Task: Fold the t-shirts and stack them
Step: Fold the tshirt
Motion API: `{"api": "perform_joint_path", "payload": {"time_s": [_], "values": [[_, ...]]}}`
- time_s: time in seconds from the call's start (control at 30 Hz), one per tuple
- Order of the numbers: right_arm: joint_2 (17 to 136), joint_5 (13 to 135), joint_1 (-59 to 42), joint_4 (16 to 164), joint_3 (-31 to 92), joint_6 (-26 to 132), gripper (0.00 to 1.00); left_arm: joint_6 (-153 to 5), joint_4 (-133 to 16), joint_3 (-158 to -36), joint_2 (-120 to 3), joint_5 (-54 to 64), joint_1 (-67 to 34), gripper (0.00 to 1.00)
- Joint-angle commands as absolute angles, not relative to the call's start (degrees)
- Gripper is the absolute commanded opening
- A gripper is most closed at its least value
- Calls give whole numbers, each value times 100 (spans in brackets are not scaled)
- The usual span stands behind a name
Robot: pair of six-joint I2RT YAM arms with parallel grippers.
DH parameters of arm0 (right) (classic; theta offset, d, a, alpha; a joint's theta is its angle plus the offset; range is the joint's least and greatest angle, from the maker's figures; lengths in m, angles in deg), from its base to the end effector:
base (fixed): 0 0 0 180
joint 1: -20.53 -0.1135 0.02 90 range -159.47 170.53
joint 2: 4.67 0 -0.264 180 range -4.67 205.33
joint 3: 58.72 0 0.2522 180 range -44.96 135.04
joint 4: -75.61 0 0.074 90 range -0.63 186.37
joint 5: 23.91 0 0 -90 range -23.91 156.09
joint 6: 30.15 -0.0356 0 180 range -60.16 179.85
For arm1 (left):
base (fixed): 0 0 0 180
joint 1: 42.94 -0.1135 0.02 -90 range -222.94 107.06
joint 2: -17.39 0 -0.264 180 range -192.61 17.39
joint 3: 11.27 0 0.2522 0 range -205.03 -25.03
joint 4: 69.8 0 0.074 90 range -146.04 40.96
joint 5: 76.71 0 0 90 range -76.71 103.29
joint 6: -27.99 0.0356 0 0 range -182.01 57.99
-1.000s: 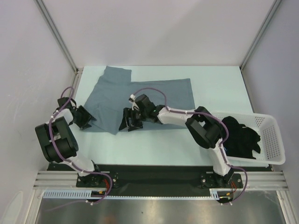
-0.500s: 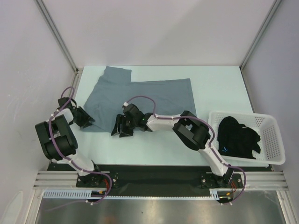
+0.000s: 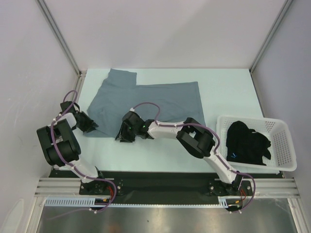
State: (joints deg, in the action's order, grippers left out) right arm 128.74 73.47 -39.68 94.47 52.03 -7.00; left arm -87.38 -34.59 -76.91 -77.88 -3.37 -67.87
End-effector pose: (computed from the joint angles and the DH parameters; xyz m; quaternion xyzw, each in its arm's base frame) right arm 0.2524 0.4501 0.1357 0.0263 0.9099 0.3929 0.1301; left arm 0.2849 0.1212 0.1538 -0.3818 0.8876 -0.1422 0.2150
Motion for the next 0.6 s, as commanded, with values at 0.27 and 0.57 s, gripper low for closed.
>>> {"api": "perform_joint_path", "payload": {"time_s": [0.27,0.57], "values": [[13104,7267,-3845,9658,5436,-985,10,-8732,-3627,-7741,-7745,-340,-6807,23],[12638,8471,-3450,9552,5462,-161,0,-9110,-3741,-7785,-7403,-683,-6799,0]]}}
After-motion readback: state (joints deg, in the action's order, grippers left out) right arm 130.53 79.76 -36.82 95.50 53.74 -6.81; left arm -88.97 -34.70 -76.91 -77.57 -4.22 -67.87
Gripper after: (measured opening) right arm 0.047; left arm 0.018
